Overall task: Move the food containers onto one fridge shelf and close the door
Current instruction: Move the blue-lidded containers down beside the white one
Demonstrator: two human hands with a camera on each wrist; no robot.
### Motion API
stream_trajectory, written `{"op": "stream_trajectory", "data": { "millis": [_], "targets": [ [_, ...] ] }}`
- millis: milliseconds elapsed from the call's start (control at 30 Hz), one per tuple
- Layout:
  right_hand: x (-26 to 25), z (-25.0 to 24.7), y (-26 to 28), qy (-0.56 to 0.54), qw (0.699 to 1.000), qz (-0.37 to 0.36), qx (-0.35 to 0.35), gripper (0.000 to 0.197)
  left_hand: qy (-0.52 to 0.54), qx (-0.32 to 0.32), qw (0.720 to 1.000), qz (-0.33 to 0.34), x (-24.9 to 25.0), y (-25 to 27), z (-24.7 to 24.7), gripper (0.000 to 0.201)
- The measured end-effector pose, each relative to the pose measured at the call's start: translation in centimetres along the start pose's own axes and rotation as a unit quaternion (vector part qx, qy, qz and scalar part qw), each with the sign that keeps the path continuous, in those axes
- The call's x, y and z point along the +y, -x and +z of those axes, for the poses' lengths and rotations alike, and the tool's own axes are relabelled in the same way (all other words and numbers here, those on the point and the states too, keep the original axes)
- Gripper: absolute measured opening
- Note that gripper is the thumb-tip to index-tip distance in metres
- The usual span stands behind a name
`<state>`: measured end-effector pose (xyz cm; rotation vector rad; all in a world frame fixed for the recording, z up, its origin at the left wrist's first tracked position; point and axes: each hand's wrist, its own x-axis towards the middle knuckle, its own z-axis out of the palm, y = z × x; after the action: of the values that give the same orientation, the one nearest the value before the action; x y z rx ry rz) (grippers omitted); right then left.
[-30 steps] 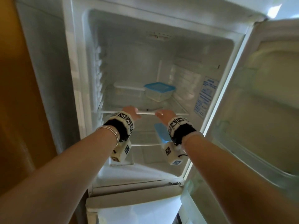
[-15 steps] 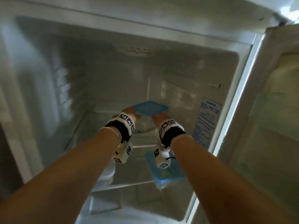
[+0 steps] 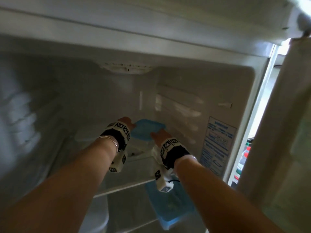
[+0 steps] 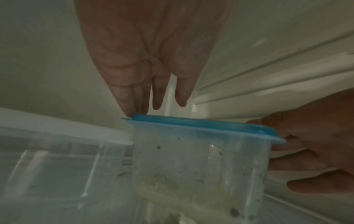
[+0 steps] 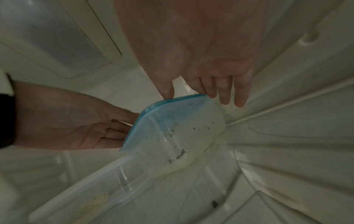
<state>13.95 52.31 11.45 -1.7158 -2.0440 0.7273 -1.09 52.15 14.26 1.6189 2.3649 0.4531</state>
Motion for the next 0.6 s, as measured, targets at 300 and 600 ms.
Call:
{"op": "stream_trajectory", "data": {
  "millis": [300, 600],
  "targets": [
    [0.4, -0.1, 0.2, -0.016, 1.0, -0.005, -0.02, 0.054, -0.003, 0.0, 1.0, 0.002, 0.2, -0.7, 0.7, 0.053],
    [1.7, -0.3, 1.7, -0.053, 0.998, -0.023, 0.001, 0.05, -0.015, 0.002, 1.0, -0.011, -0.1, 2.2, 0.9, 0.048]
  ]
}}
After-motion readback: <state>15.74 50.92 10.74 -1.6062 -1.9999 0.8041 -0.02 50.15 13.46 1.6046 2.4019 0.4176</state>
